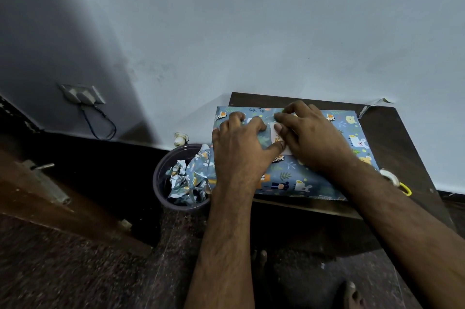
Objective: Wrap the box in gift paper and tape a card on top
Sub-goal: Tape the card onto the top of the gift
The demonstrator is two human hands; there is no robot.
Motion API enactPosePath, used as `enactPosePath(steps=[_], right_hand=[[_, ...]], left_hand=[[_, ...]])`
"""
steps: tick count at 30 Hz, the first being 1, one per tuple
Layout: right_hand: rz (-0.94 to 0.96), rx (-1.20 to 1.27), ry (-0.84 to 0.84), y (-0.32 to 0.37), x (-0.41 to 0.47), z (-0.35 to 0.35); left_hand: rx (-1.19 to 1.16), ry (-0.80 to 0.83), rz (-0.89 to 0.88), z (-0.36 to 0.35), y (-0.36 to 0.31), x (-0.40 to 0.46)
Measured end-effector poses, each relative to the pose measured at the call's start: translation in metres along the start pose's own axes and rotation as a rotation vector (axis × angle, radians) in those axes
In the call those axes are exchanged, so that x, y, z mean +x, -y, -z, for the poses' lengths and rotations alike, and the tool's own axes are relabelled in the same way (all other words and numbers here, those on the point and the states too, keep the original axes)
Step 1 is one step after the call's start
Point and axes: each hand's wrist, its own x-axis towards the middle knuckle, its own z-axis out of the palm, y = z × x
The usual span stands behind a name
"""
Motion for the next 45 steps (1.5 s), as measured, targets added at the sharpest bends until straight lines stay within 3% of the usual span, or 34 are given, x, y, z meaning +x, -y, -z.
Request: enactPosePath(steps=[5, 17, 22, 27, 32, 35, 45], right_hand=[[0.023, 0.027, 0.043, 0.005, -0.002, 0.005], [-0.095, -0.022, 0.102, 0.011, 0.0, 0.001], [-0.084, 0.026, 0.146, 0.004, 0.002, 0.004], [-0.189, 0.283, 0.02, 0.002, -0.022, 0.013], [-0.143, 0.179, -0.112, 0.014, -0.068, 0.02], [-0.251, 0.233, -0.203, 0.016, -0.102, 0.029], [-0.359, 0.226, -0.198, 0.001, -0.166, 0.068]], left_hand=[[-0.09, -0.088, 0.028, -0.002, 0.0, 0.0], [-0.089, -0.073, 0.021, -0.003, 0.002, 0.0], [-0.105, -0.14, -0.005, -0.008, 0.002, -0.003], [-0.275, -0.187, 0.043, -0.007, -0.003, -0.008], [-0.213, -0.205, 0.022, -0.012, -0.007, -0.012], [-0.249, -0.237, 0.001, -0.016, -0.016, -0.014], [-0.331, -0.228, -0.254, -0.058, -0.09, -0.038]])
